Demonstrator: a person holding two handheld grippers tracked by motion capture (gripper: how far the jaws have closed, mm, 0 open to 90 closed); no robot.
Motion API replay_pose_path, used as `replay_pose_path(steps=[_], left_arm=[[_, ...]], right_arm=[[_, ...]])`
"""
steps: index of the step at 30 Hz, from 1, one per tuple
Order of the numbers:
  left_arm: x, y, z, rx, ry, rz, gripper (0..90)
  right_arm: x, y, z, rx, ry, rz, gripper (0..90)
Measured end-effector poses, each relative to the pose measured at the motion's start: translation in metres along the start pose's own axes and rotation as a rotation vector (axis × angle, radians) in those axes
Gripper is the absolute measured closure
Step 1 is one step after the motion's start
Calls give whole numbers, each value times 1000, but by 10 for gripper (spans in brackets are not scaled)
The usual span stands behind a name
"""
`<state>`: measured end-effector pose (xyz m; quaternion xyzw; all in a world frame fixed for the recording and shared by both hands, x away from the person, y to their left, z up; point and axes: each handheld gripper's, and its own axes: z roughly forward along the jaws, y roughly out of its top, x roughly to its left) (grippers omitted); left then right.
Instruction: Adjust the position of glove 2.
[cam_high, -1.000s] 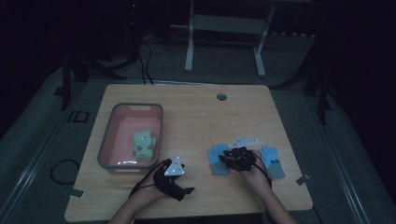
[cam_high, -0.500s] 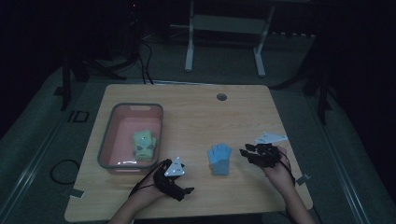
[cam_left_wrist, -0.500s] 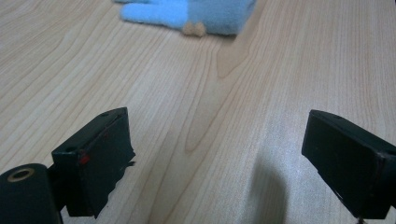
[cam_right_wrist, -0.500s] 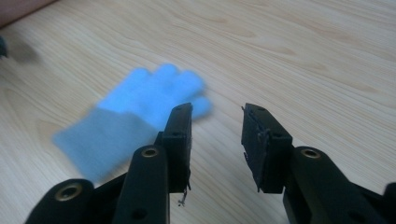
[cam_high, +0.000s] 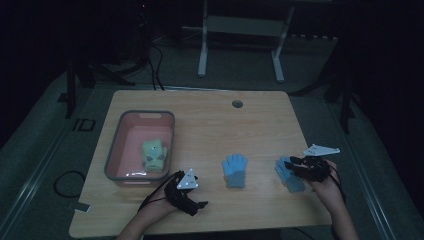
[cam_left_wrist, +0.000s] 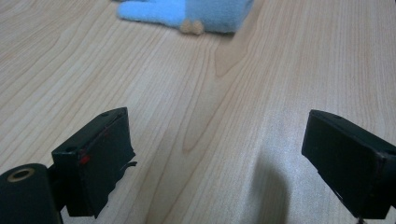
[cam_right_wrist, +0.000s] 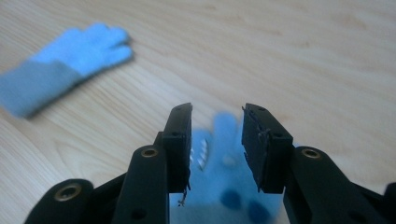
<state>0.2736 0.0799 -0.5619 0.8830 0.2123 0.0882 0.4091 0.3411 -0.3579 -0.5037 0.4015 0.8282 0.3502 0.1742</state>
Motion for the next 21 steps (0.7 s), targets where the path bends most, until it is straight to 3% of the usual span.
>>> replay_pose_path(steps=[9, 10, 12, 16, 21], left_arm=[[0, -1, 0, -2, -3, -4, 89], [1, -1, 0, -5, -5, -3, 89], [1, -1, 0, -3, -4, -2, 88], [0, -1, 0, -1, -3, 3, 89], [0, -1, 0, 0, -3, 2, 89]], right_arm=[[-17, -33, 19, 86, 3, 30, 617], [-18, -35, 21, 75, 10, 37, 616], [-18, -36, 20, 71, 6, 32, 650], [-15, -35, 22, 74, -16, 31, 812], [-7, -29, 21, 92, -69, 36, 854]])
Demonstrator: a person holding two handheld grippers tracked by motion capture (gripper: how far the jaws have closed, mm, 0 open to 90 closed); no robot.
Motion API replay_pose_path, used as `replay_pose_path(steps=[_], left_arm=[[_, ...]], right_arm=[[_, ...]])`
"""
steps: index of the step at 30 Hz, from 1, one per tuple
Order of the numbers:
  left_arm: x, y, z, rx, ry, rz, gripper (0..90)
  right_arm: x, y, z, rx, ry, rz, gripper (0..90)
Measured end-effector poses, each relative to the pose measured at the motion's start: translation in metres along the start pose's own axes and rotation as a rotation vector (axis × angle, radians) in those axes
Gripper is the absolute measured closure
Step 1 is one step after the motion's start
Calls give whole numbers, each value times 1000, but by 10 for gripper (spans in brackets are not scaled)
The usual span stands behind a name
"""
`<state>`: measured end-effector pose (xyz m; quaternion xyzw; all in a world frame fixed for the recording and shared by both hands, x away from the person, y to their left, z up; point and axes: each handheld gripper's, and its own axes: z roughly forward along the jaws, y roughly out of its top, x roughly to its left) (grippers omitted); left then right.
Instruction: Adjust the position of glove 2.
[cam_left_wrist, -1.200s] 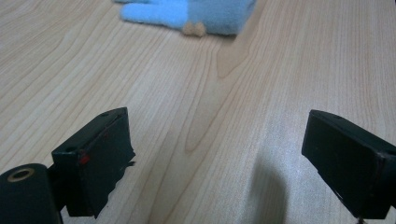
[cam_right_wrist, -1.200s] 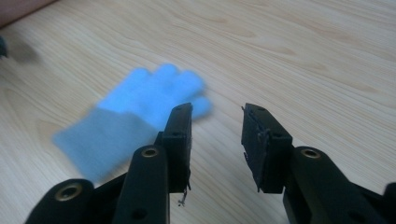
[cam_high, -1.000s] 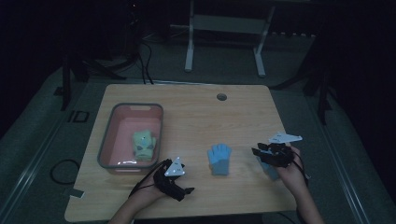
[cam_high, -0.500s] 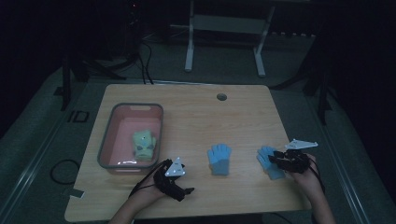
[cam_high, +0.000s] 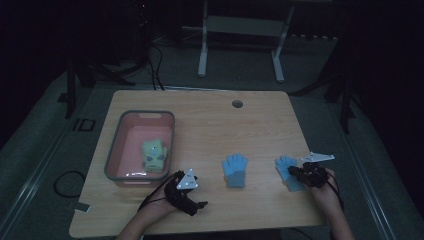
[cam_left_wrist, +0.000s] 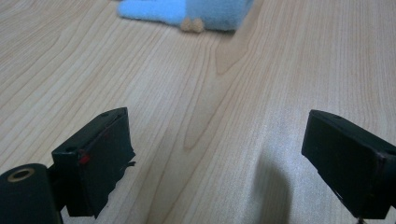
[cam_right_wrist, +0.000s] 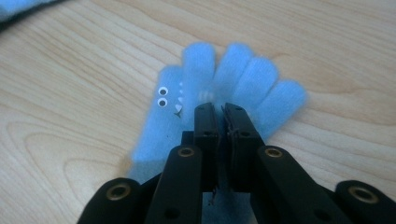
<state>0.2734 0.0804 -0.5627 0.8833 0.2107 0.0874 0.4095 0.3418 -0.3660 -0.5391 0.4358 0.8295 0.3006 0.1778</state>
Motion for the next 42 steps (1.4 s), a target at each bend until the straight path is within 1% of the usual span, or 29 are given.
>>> replay_pose_path(steps=[3, 5, 6, 8, 11, 13, 14, 17, 20, 22, 23, 24, 27, 30, 32, 36, 38, 42], left_arm=[[0, 0, 0, 0, -1, 1, 89], [0, 0, 0, 1, 0, 2, 89], [0, 0, 0, 1, 1, 1, 88], [0, 0, 0, 0, 0, 2, 88], [-1, 0, 0, 2, 1, 6, 89], [-1, 0, 0, 3, 1, 9, 89], [-1, 0, 0, 3, 1, 9, 89], [-1, 0, 0, 1, 0, 10, 89], [-1, 0, 0, 0, 0, 10, 88], [-1, 0, 0, -1, 1, 10, 89], [-1, 0, 0, -3, 1, 9, 89], [-1, 0, 0, -2, 1, 9, 89], [-1, 0, 0, -1, -1, 11, 89], [-1, 0, 0, -1, -3, 11, 89], [-1, 0, 0, -2, -3, 11, 89], [-1, 0, 0, -4, -5, 11, 89], [-1, 0, 0, -4, -5, 11, 89], [-1, 0, 0, -5, -4, 12, 89]], right_arm=[[7, 7, -5, -24, -18, 25, 857], [14, 13, -10, -47, -13, 44, 857], [19, 18, -13, -60, -17, 53, 858], [27, 25, -17, -81, -20, 57, 858], [42, 37, -24, -119, -39, 81, 857], [50, 43, -27, -134, -48, 92, 856], [54, 46, -28, -142, -62, 89, 856], [62, 50, -28, -155, -62, 110, 855], [69, 49, -23, -146, -63, 132, 855], [74, 48, -17, -127, -90, 129, 855], [76, 46, -14, -120, -94, 141, 855], [77, 45, -11, -116, -86, 164, 854], [79, 40, -4, -112, -77, 209, 855], [84, 35, 5, -96, -79, 209, 854], [86, 33, 11, -85, -101, 212, 852], [84, 29, 20, -60, -135, 214, 827], [83, 26, 26, -31, -145, 217, 796], [83, 24, 28, -38, -152, 200, 760]])
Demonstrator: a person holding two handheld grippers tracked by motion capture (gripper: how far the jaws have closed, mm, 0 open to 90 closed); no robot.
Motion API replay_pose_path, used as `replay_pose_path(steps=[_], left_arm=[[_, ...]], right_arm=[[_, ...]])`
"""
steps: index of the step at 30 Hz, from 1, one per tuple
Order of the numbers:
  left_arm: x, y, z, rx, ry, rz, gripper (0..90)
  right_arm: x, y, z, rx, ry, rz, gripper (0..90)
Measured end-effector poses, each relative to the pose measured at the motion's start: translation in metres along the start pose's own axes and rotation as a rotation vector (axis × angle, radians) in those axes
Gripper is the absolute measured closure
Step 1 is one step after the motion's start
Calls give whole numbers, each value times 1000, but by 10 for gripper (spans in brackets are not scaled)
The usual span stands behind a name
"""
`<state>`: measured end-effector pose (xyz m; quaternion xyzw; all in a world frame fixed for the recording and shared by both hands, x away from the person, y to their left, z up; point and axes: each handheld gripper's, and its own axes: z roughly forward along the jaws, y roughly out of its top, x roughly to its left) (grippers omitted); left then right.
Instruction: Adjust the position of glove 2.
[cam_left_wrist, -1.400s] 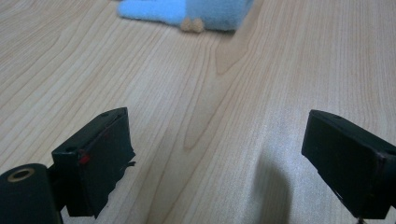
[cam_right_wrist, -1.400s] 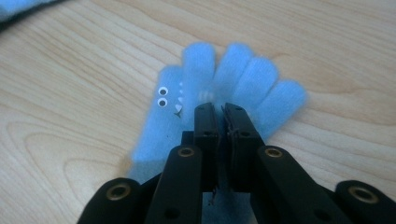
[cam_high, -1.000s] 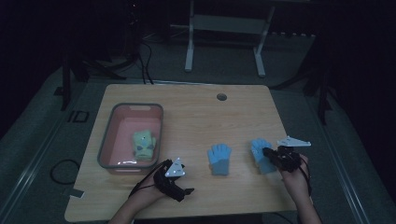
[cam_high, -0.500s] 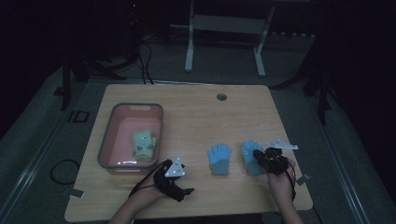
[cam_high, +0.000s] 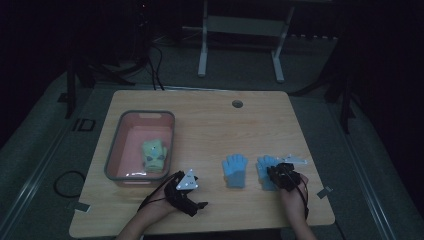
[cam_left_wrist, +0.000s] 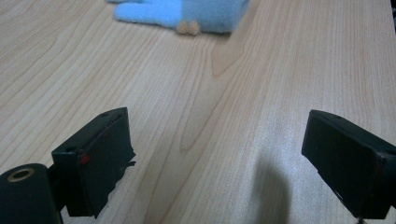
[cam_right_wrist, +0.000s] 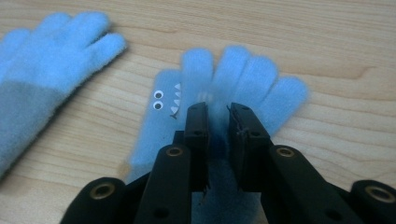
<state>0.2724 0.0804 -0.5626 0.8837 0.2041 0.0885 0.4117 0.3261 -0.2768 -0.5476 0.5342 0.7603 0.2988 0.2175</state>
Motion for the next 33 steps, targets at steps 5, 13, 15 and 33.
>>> replay_pose_path(steps=[5, 13, 15, 33], left_arm=[[0, 0, 0, 3, 2, 3, 89], [0, 0, 0, 2, 2, 1, 89], [0, 0, 0, 1, 1, -1, 88], [0, 0, 0, 5, -1, 6, 89]], right_arm=[[0, 2, -4, 3, -3, -2, 690], [-5, 11, -16, -26, 73, -47, 564], [-10, 13, -19, -34, 105, -70, 536], [-47, 14, -18, -6, 315, -302, 583]])
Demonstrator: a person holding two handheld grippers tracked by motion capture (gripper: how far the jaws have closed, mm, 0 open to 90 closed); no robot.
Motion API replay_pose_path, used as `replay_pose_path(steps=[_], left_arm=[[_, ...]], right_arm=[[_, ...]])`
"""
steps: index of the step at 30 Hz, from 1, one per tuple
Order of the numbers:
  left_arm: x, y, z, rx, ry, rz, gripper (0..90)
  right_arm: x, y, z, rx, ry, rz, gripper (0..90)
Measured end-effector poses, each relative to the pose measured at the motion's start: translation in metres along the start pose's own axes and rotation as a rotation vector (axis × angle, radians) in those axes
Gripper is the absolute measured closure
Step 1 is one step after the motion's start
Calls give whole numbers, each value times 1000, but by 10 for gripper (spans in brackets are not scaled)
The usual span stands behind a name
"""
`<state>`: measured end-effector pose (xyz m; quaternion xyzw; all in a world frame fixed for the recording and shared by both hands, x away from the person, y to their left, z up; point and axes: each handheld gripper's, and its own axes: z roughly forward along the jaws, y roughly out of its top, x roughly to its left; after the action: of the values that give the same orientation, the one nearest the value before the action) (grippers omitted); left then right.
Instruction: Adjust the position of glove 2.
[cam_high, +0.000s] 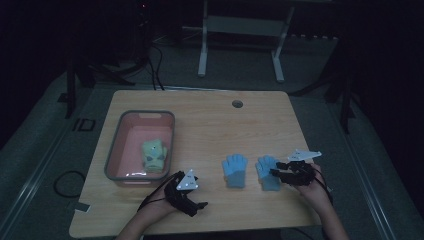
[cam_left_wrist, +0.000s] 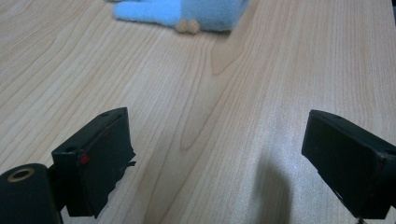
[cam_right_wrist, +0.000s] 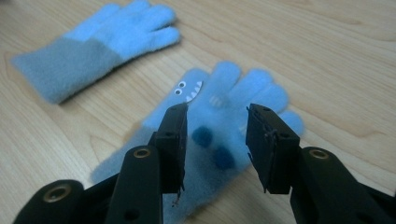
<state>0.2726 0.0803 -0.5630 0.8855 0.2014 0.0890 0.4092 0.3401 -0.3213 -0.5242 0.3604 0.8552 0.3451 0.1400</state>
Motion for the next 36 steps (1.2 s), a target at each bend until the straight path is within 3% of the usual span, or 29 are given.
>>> replay_pose_path(steps=[4, 10, 13, 14, 17, 21, 27, 31, 36], left_arm=[[0, 0, 0, -1, -1, -2, 89], [0, 0, 0, 1, -1, 1, 89], [0, 0, 0, 2, 0, 1, 89], [0, 0, 0, 2, 0, 4, 89], [0, 0, 0, 3, 0, 5, 89], [0, 0, 0, 3, -1, 4, 89], [0, -1, 0, 5, 1, 6, 89], [-1, 0, 0, 5, 0, 6, 89], [0, 0, 0, 4, -1, 7, 88]], right_arm=[[-1, -4, 6, 0, 22, 8, 573], [3, -14, 18, 5, 17, -3, 576], [6, -16, 19, -5, 0, -12, 626], [9, -16, 20, -1, -12, -14, 742], [15, -13, 20, 22, -33, -30, 812], [16, -8, 18, 22, -40, 34, 839], [23, 13, 1, -51, -57, 71, 841], [32, 33, -9, -93, -31, 100, 841], [48, 53, -12, -135, -6, 96, 841]])
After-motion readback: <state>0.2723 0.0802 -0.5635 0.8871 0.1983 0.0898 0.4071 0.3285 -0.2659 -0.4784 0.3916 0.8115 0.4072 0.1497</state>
